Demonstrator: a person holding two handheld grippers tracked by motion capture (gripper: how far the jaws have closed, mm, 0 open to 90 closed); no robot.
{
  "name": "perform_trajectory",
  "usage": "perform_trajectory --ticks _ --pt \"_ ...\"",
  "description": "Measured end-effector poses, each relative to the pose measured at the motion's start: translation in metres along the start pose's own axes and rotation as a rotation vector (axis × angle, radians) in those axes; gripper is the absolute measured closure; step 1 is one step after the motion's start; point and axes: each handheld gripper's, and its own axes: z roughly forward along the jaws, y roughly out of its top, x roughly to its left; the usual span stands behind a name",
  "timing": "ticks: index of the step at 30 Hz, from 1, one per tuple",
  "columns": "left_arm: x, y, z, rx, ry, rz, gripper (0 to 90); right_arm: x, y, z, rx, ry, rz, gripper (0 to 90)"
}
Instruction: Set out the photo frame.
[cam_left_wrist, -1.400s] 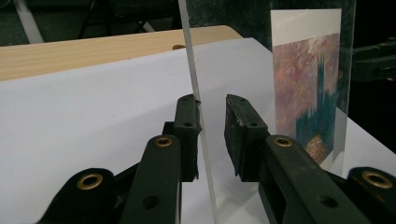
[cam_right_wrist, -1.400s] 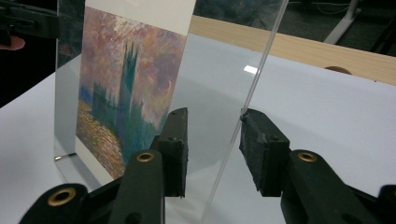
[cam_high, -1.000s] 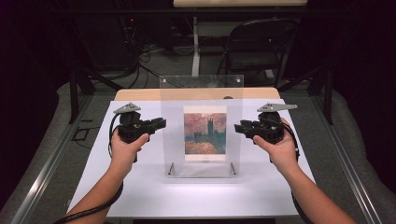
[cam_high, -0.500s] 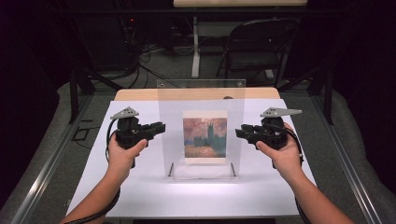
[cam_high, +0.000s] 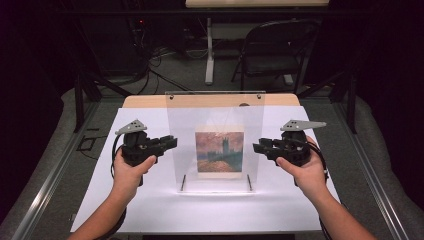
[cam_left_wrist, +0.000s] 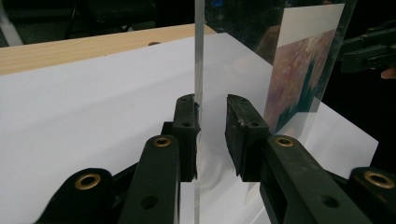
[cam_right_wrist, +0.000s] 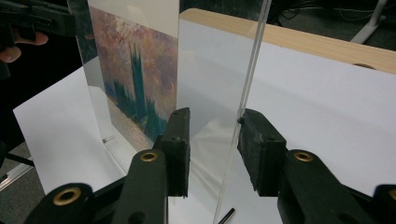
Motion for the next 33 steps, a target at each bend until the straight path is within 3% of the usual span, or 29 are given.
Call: perform_trajectory --ticks 16,22,27,33 --pt "-0.008 -0.011 -0.009 -0.013 -0.031 0.005 73.1 0.007 -0.007 -0.008 0.006 0.029 -0.001 65.2" --pt "-0.015 -0.015 -0.012 -0.003 -0.044 0.035 69.7 0.012 -0.011 -0.011 0.005 0.04 -0.015 65.2" --pt "-0.02 -0.018 -0.014 -0.013 -0.029 0.055 69.2 0.017 -0.014 -0.013 -0.002 0.033 -0.036 64.9" --pt "-0.018 -0.018 -0.012 -0.011 -0.027 0.052 69.1 0.013 -0.015 -0.012 -0.012 0.047 -0.01 65.0"
